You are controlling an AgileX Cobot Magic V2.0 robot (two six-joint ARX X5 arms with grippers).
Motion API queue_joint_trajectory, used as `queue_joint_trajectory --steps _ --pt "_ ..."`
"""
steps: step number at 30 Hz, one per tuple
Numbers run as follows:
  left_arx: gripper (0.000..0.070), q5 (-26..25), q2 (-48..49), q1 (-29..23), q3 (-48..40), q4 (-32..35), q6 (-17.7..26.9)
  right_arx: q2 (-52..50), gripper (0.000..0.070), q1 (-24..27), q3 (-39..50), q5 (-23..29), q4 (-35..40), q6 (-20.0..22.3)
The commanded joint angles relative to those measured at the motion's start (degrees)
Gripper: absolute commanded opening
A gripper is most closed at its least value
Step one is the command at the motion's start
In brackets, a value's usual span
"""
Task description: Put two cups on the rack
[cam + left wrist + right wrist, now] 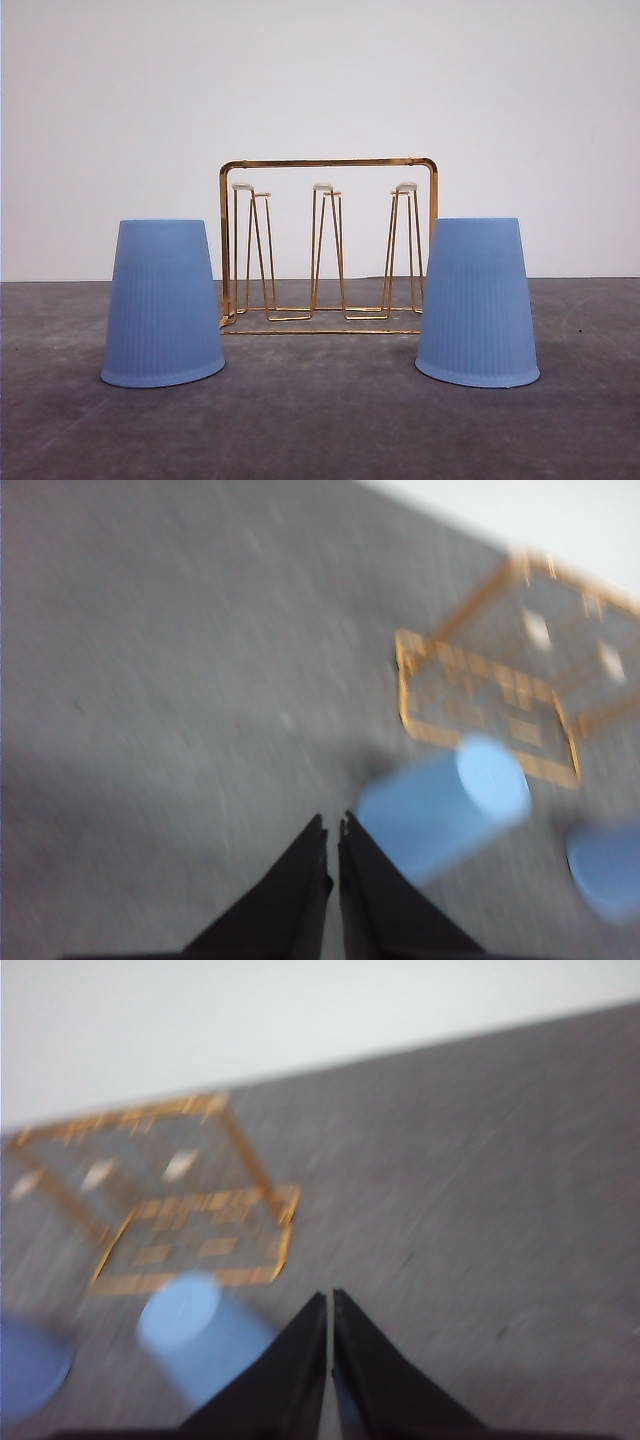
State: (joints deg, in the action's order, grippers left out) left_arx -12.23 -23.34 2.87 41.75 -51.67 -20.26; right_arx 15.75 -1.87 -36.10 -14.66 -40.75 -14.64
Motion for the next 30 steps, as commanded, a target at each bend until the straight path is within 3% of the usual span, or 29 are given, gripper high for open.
queue_joint_trajectory --steps 1,4,7,15,19,20,22,23,25,27,30 --pt "0.0004 -3.06 -2.06 0.00 1.66 -1.06 5.24 2.45 0.0007 -0.11 -0.39 -2.86 -0.05 3.98" --pt "0.0004 -5.79 -4.59 0.75 2.74 -1.19 8.61 6.28 0.0007 -0.25 -0.39 -6.45 0.19 7.06" --pt "0.0004 -6.25 -5.46 3.46 3.03 0.55 11.65 8.87 0.0007 -2.23 -0.39 -6.18 0.45 9.28" --pt "0.0004 -6.27 -5.57 13.71 3.62 2.85 29.24 9.94 0.0007 -10.88 -0.39 -4.63 1.20 15.48" --pt "0.0005 -6.27 -5.57 15.67 3.62 3.07 33.00 9.94 0.0008 -12.30 -0.39 -4.67 1.33 17.57" --pt "0.0034 -6.27 -5.57 15.78 3.62 3.26 33.63 9.94 0.0019 -12.31 -0.39 -4.79 1.33 18.23" --pt "0.0181 -6.27 -5.57 15.85 3.62 3.81 34.19 9.94 0.0147 -12.28 -0.39 -4.81 1.33 19.13" --pt "0.0315 -6.27 -5.57 15.85 3.62 4.13 34.15 9.94 0.0276 -12.28 -0.39 -4.79 1.39 19.38" --pt "0.0491 -6.27 -5.57 15.85 3.62 4.64 33.74 9.94 0.0492 -12.28 -0.39 -4.78 1.61 19.59" --pt "0.0499 -6.30 -5.61 15.88 3.62 4.93 32.61 9.94 0.0553 -12.28 -0.39 -4.78 1.82 19.58" --pt "0.0500 -6.31 -6.21 15.96 3.62 5.17 32.38 9.94 0.0552 -12.28 -0.39 -4.78 1.98 19.56"
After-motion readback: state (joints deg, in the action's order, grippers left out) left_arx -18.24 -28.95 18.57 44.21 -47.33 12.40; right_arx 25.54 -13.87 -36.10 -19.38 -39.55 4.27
